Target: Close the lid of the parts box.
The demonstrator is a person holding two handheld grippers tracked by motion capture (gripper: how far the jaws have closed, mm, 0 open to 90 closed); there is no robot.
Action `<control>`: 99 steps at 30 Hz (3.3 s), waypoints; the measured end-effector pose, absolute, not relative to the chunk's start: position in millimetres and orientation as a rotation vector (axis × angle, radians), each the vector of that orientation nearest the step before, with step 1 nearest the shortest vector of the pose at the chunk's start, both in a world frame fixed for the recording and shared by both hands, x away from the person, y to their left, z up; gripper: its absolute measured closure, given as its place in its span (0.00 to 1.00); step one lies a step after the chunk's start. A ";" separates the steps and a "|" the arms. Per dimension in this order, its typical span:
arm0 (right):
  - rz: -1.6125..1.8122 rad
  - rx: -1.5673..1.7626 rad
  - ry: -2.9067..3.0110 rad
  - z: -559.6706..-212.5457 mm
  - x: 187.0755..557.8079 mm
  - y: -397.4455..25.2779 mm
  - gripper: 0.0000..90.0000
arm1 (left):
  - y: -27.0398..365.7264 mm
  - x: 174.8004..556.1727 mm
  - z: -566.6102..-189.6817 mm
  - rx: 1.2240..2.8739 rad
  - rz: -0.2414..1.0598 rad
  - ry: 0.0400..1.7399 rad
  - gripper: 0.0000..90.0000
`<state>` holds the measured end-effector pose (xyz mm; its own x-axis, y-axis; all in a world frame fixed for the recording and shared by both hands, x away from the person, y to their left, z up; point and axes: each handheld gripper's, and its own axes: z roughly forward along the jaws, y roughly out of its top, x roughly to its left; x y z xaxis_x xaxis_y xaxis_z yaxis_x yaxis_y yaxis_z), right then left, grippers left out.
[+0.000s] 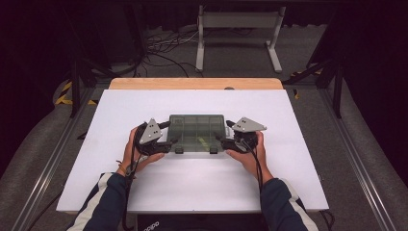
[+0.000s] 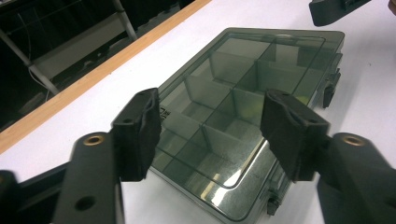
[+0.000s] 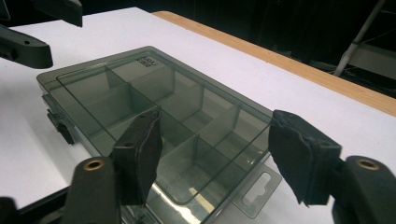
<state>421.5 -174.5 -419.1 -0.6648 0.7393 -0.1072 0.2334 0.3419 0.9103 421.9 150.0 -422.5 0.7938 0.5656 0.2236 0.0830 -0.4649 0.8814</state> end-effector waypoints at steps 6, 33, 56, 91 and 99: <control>1.270 0.858 2.072 -419.1 421.2 -172.9 0.30 | 145.3 421.5 -424.6 2.000 0.604 0.492 0.36; 1.244 0.872 2.017 -420.0 420.5 -167.4 0.04 | 139.5 418.3 -426.2 1.991 0.588 0.477 0.04; 1.196 0.815 2.006 -411.7 406.5 -166.5 0.05 | 143.0 402.5 -414.1 1.969 0.595 0.405 0.04; 1.153 0.752 1.975 -409.5 370.3 -182.8 0.06 | 170.6 358.1 -407.9 1.959 0.653 0.341 0.04; 1.149 0.748 1.970 -409.6 362.9 -190.9 0.06 | 179.8 351.8 -411.1 1.972 0.667 0.343 0.04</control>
